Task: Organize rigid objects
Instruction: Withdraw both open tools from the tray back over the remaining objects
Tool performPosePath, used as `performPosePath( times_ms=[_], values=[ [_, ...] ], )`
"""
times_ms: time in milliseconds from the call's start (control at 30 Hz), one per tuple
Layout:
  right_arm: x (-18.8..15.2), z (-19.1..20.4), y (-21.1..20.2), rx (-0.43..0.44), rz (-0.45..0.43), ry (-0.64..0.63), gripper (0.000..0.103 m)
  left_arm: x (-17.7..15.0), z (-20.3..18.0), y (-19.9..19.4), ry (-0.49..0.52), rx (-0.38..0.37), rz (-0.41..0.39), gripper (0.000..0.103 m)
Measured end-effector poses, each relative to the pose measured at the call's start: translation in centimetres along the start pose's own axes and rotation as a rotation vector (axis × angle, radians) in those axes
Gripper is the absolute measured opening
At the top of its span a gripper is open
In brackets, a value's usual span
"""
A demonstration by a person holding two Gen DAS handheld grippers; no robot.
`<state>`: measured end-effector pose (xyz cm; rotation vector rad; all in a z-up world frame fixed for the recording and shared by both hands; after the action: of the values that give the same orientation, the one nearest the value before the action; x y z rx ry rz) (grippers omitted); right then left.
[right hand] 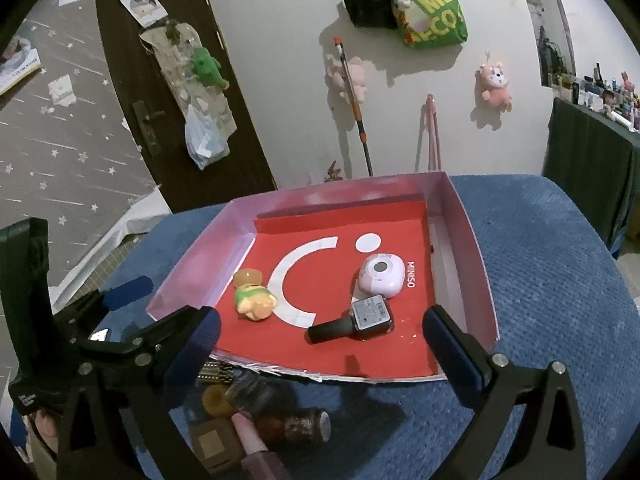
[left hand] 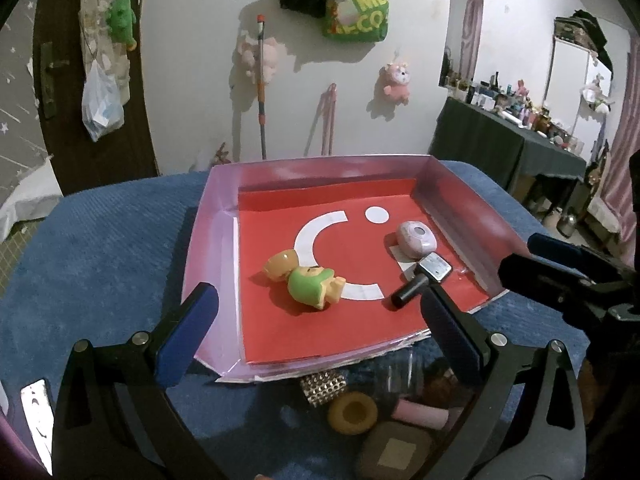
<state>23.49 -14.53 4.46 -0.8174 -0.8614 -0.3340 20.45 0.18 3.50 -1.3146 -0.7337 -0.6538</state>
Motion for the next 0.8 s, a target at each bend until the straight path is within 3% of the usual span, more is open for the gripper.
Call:
performPosePath(
  times_ms=[100,433,800],
  values=[
    [-0.2,0.6,-0.8,-0.006,-0.025,-0.02,0.103,-0.3,0.2,-0.9,0.01,0.024,-0.021,0.103],
    [-1.6,2.0,-3.6,-0.05,-0.105,-0.069,0.103,-1.8,1.0,-3.4,-0.034,-0.004,-0.031,0.103],
    [-4.4,3.8,-5.4,-0.051,-0.141,-0.099,0.103,-4.8,0.6,-5.4,-0.021,0.007,-0.04,0.103]
  ],
)
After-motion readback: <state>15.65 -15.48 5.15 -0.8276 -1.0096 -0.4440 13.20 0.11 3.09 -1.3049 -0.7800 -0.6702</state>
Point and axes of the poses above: each gripper's, at about its wrist camera, not at the fingertips, and y roughly the way its jaws point, z to its left, x to its top, the point moved 9 cm from there along y, roughly the way its jaws point, and after that the axes turned 14 degrees about x, right-handed, at the moved point
